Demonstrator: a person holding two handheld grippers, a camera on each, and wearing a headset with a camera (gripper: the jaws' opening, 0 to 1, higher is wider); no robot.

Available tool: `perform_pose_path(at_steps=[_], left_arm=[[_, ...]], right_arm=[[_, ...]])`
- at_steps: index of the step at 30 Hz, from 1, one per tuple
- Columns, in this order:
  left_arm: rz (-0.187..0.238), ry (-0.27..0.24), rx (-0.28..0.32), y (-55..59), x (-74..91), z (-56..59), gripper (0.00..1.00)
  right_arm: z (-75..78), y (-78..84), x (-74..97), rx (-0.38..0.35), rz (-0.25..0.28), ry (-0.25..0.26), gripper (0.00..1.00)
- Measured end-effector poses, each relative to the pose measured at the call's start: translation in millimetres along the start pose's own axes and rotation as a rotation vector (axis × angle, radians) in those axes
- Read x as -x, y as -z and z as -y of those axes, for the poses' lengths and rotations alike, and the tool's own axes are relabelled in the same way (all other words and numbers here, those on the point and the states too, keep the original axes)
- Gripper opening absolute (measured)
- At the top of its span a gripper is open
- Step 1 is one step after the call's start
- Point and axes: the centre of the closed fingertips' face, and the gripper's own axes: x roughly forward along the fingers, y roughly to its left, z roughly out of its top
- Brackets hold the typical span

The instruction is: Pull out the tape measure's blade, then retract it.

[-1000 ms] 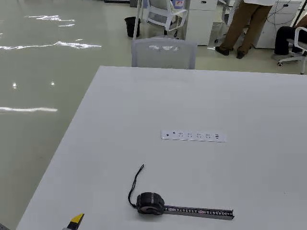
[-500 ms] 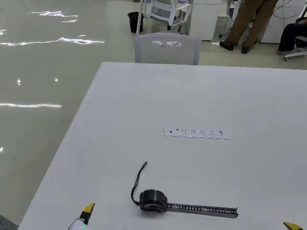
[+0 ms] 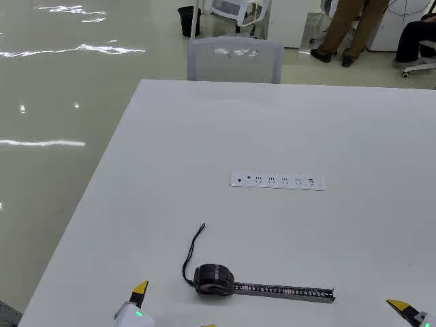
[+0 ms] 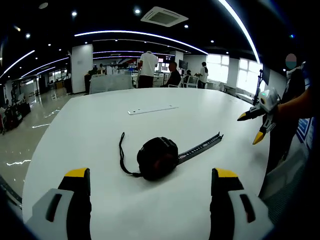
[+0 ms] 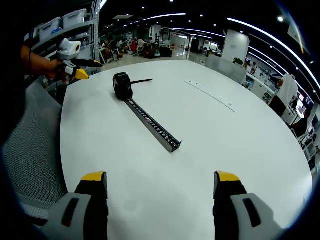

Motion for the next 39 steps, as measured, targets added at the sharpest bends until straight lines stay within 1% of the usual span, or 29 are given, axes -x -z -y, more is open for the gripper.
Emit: perform_pose_path(at_steps=[2,4,5,7,10,13,15,16,18,20,22,24,27,29,32,35,38,39], left_arm=[[-0.003,-0.006,0.005,-0.9,-4.1,3.6,0.99],[-0.016,-0.011,0.013,-0.8,-8.2,6.3,0.99],[-0.016,-0.013,0.015,-1.4,-9.6,7.4,0.99],[-0.014,-0.014,0.017,-4.0,-12.8,12.0,0.99],[0.0,-0.017,0.017,-6.4,-16.0,14.1,0.99],[0.0,-0.019,0.016,-7.7,-21.3,18.4,0.99],[0.006,-0.019,0.008,-7.6,-23.4,18.9,0.99],[0.009,-0.019,0.005,-9.5,-25.2,21.1,0.99],[0.013,-0.036,-0.005,-10.2,-26.9,19.3,0.99],[0.016,-0.056,0.004,-11.7,-29.6,16.5,0.99],[0.024,-0.076,0.02,-13.5,-32.5,13.0,0.99],[0.023,-0.097,0.02,-13.7,-34.3,10.6,0.99],[0.016,-0.097,0.033,-13.1,-38.1,11.5,0.99],[0.019,-0.101,0.021,-13.4,-40.7,10.1,0.99],[0.025,-0.114,0.019,-15.2,-44.0,11.2,0.99],[0.039,-0.127,0.032,-15.2,-47.4,10.2,0.99],[0.031,-0.139,0.03,-13.9,-52.4,14.8,0.99],[0.03,-0.143,0.033,-13.4,-53.9,15.5,0.99]], right_arm=[[1.6,-0.2,-3.1,0.014,-0.007,-0.007,0.88],[2.8,-3.2,-4.6,0.029,-0.012,-0.014,0.88],[2.6,-5.0,-5.7,0.036,-0.013,-0.018,0.87],[4.1,-7.3,-8.5,0.051,-0.018,-0.024,0.85],[6.2,-11.0,-12.1,0.074,-0.026,-0.036,0.84],[6.5,-15.0,-16.2,0.102,-0.034,-0.055,0.81],[8.1,-16.8,-20.8,0.12,-0.041,-0.066,0.79],[9.3,-17.6,-23.9,0.134,-0.049,-0.071,0.78],[9.1,-21.0,-28.2,0.149,-0.055,-0.082,0.76],[8.4,-24.4,-33.9,0.168,-0.058,-0.103,0.72],[10.2,-25.1,-40.3,0.191,-0.078,-0.113,0.72],[9.8,-28.9,-44.5,0.211,-0.086,-0.127,0.7],[11.5,-32.4,-49.6,0.243,-0.098,-0.143,0.68],[13.2,-34.6,-52.2,0.259,-0.107,-0.152,0.67],[15.4,-35.6,-56.5,0.293,-0.125,-0.168,0.65],[17.4,-32.9,-61.5,0.314,-0.153,-0.183,0.61],[16.3,-30.3,-68.2,0.335,-0.176,-0.202,0.59],[15.9,-27.4,-72.9,0.347,-0.184,-0.214,0.58]])
